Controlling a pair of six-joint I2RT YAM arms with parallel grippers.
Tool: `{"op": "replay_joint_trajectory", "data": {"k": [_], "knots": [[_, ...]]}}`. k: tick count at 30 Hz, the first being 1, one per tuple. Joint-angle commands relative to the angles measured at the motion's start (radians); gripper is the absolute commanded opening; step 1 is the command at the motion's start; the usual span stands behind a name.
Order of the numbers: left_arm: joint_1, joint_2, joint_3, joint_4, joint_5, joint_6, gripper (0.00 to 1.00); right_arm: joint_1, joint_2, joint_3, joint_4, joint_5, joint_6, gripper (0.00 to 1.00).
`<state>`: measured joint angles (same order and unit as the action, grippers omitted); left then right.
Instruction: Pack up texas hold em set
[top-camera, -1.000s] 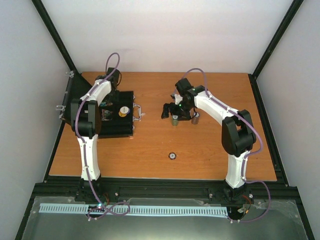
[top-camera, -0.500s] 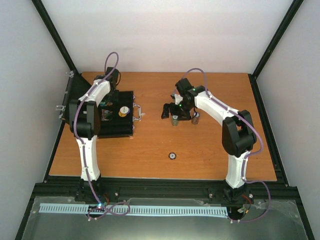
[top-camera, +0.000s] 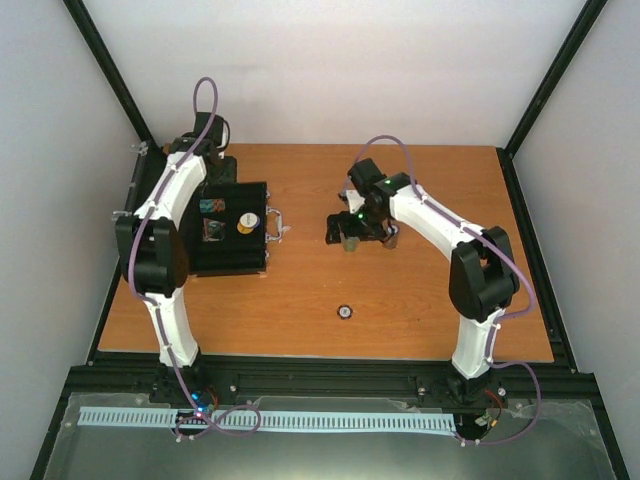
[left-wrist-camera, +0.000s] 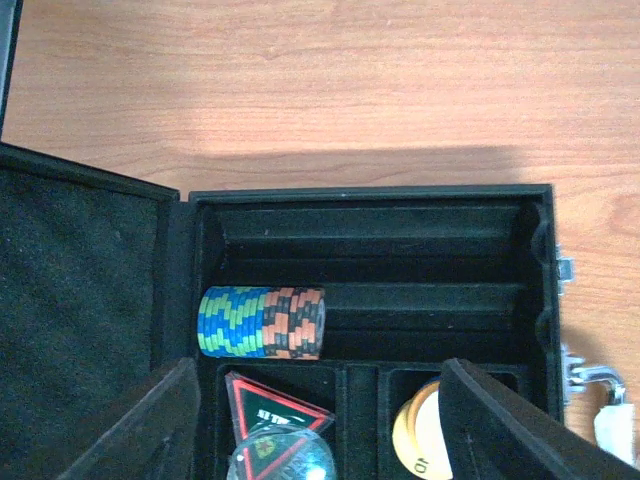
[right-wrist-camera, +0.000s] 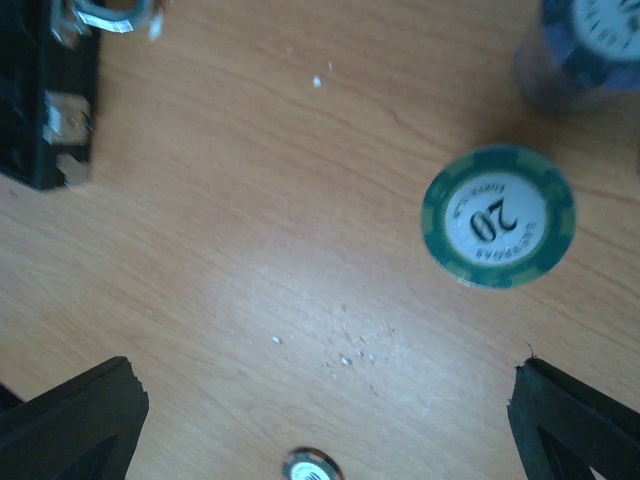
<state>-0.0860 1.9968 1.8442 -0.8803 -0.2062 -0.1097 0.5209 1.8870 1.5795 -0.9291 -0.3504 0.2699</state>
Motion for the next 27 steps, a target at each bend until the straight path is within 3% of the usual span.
{"op": "replay_joint_trajectory", "data": {"k": [1,7,13,27], "knots": [[0.007,-0.065,0.038,0.008,0.057,-0.020,0.72,0.093,-0.054,-0.026,-0.090,0.135,-0.087,1.00],[0.013,-0.147,0.037,0.004,0.112,-0.064,0.99,0.187,-0.134,-0.194,-0.089,0.186,-0.088,1.00],[0.018,-0.234,-0.009,0.031,0.207,-0.120,1.00,0.230,-0.180,-0.335,-0.047,0.205,-0.046,0.99],[0.020,-0.361,-0.136,0.058,0.250,-0.153,1.00,0.352,-0.142,-0.433,0.031,0.231,0.029,0.96]]}}
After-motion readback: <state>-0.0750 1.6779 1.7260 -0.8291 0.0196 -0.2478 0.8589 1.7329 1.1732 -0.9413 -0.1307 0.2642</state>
